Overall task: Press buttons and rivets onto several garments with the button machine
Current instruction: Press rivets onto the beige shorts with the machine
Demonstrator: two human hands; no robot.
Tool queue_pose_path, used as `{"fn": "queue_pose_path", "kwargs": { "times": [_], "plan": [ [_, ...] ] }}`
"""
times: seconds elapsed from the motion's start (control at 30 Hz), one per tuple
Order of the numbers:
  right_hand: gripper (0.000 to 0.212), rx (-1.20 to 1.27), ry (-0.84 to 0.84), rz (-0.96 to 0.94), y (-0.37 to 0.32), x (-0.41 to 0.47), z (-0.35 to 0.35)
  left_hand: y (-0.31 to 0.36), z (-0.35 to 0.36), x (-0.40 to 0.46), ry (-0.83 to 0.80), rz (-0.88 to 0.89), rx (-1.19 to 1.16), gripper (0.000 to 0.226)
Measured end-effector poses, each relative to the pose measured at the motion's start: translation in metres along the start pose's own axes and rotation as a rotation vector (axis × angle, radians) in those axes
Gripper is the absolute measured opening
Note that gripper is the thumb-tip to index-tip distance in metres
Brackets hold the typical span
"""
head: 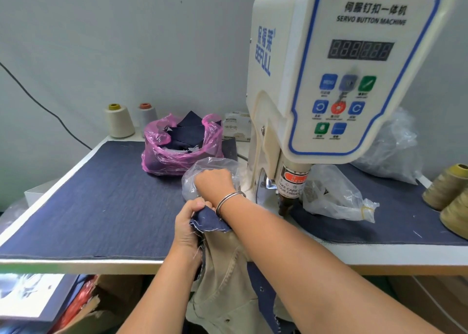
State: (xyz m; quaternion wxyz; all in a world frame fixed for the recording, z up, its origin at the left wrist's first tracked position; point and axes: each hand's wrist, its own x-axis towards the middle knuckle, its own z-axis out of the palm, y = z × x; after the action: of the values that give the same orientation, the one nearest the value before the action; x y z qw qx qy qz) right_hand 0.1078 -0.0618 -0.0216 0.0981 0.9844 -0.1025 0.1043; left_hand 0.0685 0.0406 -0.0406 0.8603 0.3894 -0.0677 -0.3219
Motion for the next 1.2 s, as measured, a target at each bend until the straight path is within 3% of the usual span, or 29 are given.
{"fn": "queue_pose_path", "kwargs": {
  "times": [0.17,0.43,0.6,0.73,0.83,0.9,1.0,1.07,1.2],
  "plan": [
    [0.026,0.149,-0.064,0.112,0.006,0.002,0.0,0.0,-0.003,0.0,0.019,-0.004,0.037,0.015],
    [0.024,0.204,-0.115,0.167,0.004,0.002,-0.005,0.0,-0.005,0.003,0.017,-0.011,0.086,0.012],
    [0.021,0.276,0.014,0.175,0.008,-0.006,-0.006,0.0,-0.003,0.002,-0.018,-0.022,0.046,0.019],
    [0.023,0.534,0.178,0.242,0.014,-0.039,-0.013,-0.004,-0.002,0.002,-0.027,-0.037,-0.002,0.038],
    [0.013,0.981,0.382,0.35,0.017,-0.081,-0.025,-0.002,0.0,0.0,-0.007,-0.024,0.002,0.029],
    [0.012,1.272,0.348,0.471,0.018,-0.109,-0.039,-0.001,0.0,-0.001,0.013,-0.021,0.05,0.02],
    [0.017,1.65,0.122,0.491,0.016,-0.156,-0.059,-0.001,-0.003,-0.001,0.024,-0.043,0.083,0.018],
    [0.02,1.67,0.06,0.438,0.019,-0.188,-0.067,-0.001,-0.002,-0.002,0.035,-0.037,0.081,0.019],
    [0.012,1.502,0.203,0.532,0.053,-0.225,-0.063,-0.002,0.001,-0.001,0.03,-0.008,0.109,0.019]
  ]
}}
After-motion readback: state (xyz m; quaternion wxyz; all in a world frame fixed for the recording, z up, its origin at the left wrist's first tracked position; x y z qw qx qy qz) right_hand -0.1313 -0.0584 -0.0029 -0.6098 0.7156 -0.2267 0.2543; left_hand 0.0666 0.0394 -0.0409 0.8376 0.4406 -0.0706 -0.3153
